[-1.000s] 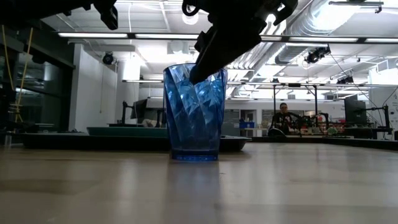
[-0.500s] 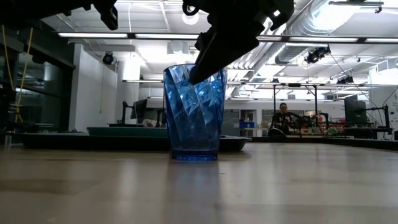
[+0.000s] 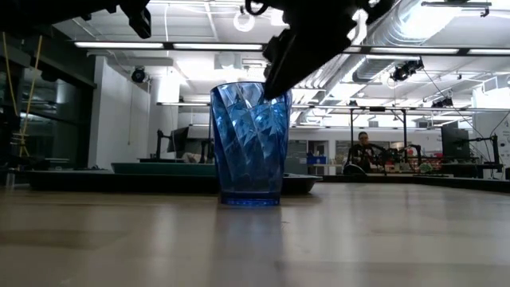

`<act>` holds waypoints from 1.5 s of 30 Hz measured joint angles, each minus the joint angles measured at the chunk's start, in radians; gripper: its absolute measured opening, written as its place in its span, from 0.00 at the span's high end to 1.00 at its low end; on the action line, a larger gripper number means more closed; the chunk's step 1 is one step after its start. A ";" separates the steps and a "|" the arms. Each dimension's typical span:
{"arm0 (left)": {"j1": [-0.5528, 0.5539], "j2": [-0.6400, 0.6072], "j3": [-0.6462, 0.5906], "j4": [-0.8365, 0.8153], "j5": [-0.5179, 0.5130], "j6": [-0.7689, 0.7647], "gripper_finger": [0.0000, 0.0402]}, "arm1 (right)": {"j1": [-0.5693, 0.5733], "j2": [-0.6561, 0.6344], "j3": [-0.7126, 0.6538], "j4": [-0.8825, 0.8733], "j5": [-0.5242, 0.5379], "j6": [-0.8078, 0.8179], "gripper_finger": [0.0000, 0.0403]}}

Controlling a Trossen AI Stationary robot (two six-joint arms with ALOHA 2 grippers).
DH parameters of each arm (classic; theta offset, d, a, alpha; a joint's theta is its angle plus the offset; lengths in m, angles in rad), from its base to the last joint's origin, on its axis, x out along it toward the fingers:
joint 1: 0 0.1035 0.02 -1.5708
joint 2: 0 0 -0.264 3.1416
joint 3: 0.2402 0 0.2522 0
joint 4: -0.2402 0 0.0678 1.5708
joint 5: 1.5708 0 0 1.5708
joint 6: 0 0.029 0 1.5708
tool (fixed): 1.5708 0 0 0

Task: Pick and place plate/cup/fork/spoon on tray
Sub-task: Put the blue cup on the black serving tray to the top left of the blue plate

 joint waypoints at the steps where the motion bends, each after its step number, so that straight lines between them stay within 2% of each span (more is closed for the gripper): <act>1: 0.000 0.000 0.000 0.000 0.000 0.000 0.75 | 0.000 -0.010 0.000 -0.003 0.000 0.006 0.68; 16: -0.001 0.011 0.000 0.006 0.000 -0.027 0.75 | 0.011 -0.211 -0.009 -0.122 0.000 0.063 0.68; 20: -0.028 0.061 0.001 0.037 -0.028 -0.026 0.75 | 0.042 -0.279 -0.064 -0.115 0.059 0.067 0.68; 24: -0.081 0.156 0.040 0.015 -0.114 0.015 0.75 | 0.066 -0.366 -0.156 -0.072 0.174 0.071 0.68; 28: -0.136 0.290 0.159 -0.117 -0.201 0.052 0.75 | 0.071 -0.466 -0.258 -0.009 0.309 0.108 0.68; 32: -0.178 0.447 0.306 -0.284 -0.325 0.071 0.75 | 0.064 -0.553 -0.341 0.070 0.495 0.165 0.68; 35: -0.189 0.550 0.397 -0.379 -0.362 0.058 0.75 | 0.056 -0.587 -0.388 0.117 0.588 0.197 0.68; 39: -0.190 0.649 0.488 -0.498 -0.366 0.018 0.75 | 0.052 -0.596 -0.435 0.184 0.648 0.226 0.68; 45: -0.178 0.710 0.547 -0.671 -0.412 -0.065 0.75 | 0.051 -0.596 -0.480 0.309 0.655 0.225 0.68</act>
